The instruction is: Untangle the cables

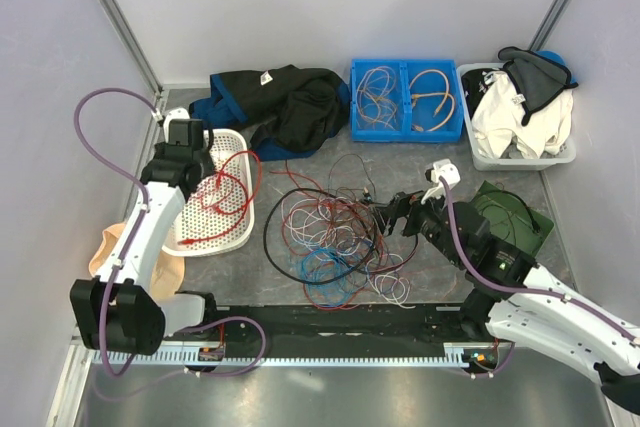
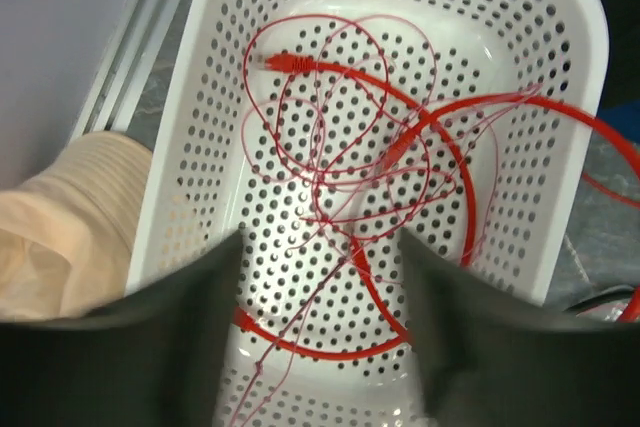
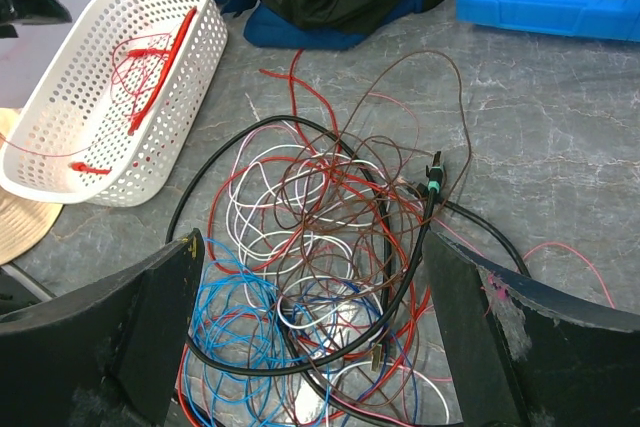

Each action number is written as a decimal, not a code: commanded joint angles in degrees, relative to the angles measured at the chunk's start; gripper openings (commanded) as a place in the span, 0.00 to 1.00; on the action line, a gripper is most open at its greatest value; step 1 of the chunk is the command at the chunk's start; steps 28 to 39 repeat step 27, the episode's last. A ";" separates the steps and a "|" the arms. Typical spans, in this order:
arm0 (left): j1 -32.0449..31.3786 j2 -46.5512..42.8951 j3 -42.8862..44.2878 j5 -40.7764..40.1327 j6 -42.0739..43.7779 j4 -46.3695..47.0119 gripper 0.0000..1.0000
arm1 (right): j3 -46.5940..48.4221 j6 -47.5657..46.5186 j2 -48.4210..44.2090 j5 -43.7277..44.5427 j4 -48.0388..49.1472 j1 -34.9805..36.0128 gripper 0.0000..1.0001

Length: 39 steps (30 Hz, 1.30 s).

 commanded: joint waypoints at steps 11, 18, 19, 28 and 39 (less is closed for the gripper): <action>-8.26 -12.65 2.35 20.13 -11.09 3.46 1.00 | 0.62 2.32 3.70 -0.07 4.56 0.19 0.98; -36.22 -8.53 -1.27 6.34 -16.89 8.21 1.00 | 2.20 0.92 2.74 3.18 2.45 0.19 0.98; -38.69 -6.26 -0.75 3.98 -17.15 8.56 1.00 | 2.46 0.83 2.47 3.70 2.10 0.19 0.98; -49.00 -0.52 -0.92 2.10 -17.86 10.15 1.00 | 3.61 -0.05 0.98 7.22 -1.24 0.19 0.98; -49.00 -0.52 -0.92 2.10 -17.86 10.15 1.00 | 3.61 -0.05 0.98 7.22 -1.24 0.19 0.98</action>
